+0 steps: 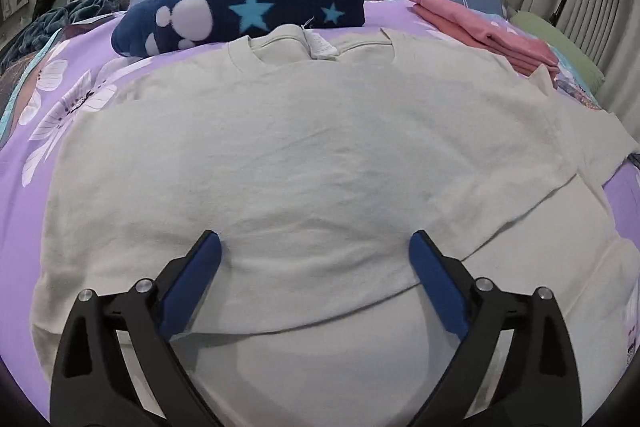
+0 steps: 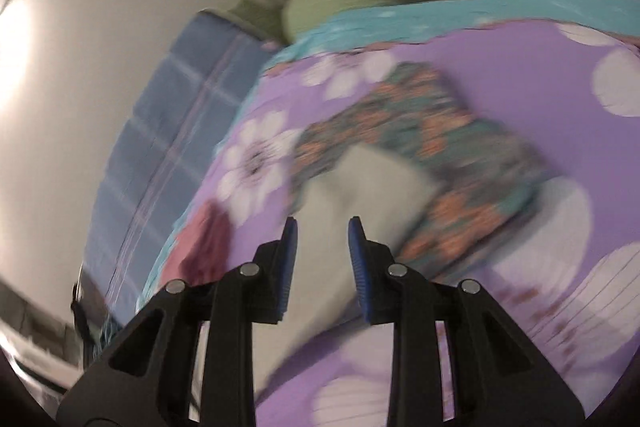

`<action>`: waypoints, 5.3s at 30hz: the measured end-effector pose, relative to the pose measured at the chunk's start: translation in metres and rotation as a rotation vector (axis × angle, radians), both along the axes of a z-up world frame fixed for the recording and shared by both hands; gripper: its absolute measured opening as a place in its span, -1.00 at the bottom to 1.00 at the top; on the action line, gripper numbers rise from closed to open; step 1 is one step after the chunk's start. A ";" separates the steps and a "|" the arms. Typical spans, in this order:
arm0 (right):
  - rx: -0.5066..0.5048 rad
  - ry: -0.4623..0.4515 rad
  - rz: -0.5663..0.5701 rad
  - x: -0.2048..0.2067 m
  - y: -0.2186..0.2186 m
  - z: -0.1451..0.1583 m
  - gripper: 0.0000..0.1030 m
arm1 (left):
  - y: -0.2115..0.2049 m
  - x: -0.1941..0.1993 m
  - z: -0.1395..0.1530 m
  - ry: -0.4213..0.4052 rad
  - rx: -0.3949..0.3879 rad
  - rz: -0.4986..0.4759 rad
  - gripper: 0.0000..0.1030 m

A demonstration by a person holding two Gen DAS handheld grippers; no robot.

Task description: Fold small clothes

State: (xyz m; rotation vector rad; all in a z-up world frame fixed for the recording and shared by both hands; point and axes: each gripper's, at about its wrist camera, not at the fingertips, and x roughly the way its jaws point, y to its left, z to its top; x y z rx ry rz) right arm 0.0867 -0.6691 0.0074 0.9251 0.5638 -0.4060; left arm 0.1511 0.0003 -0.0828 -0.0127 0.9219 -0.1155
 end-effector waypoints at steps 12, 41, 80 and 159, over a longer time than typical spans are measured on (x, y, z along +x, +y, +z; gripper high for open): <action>0.058 0.065 -0.100 0.000 0.015 -0.025 -0.48 | 0.002 -0.005 0.001 -0.017 -0.017 -0.002 0.88; -0.155 -0.049 1.138 0.082 0.441 -0.035 -0.90 | 0.037 -0.012 0.005 -0.068 -0.294 0.002 0.90; -0.121 0.000 0.948 0.055 0.384 -0.081 -0.51 | 0.031 0.005 0.175 -0.304 -0.561 -0.174 -1.00; -0.143 0.387 0.886 0.240 0.350 -0.052 -0.96 | 0.036 0.003 0.008 -0.060 -0.049 -0.034 0.37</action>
